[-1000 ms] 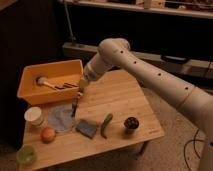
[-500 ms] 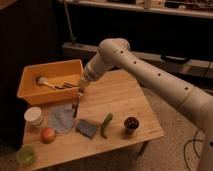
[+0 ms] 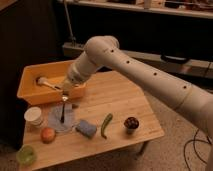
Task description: Place fork in plastic cup
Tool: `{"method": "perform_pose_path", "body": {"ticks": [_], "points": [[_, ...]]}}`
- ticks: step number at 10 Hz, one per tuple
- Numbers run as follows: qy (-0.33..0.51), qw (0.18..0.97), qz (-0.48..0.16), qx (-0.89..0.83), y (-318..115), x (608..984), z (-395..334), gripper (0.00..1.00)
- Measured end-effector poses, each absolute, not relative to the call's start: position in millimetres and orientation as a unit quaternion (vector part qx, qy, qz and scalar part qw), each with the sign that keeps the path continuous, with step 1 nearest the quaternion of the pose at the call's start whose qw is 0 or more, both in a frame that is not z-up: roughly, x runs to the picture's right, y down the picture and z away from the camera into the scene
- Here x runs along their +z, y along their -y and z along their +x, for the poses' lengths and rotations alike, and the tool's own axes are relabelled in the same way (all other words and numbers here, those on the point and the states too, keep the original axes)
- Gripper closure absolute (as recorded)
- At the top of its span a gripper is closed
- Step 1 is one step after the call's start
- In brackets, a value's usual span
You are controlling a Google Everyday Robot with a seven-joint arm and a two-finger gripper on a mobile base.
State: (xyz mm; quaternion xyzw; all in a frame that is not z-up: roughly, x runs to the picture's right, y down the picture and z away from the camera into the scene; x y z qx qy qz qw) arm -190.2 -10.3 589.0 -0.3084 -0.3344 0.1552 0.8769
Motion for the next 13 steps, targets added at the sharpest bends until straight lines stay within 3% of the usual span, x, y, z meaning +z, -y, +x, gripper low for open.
{"method": "perform_pose_path", "body": {"ticks": [4,7,10,13], "points": [[0.399,0.859,-0.315,0.059,-46,504,-272,1.0],[0.437,0.842,-0.317,-0.008,-85,467,-327,1.0],[0.475,0.821,-0.308,-0.069,-115,450,-393,1.0],[0.492,0.809,-0.309,-0.088,-125,457,-419,1.0]]}}
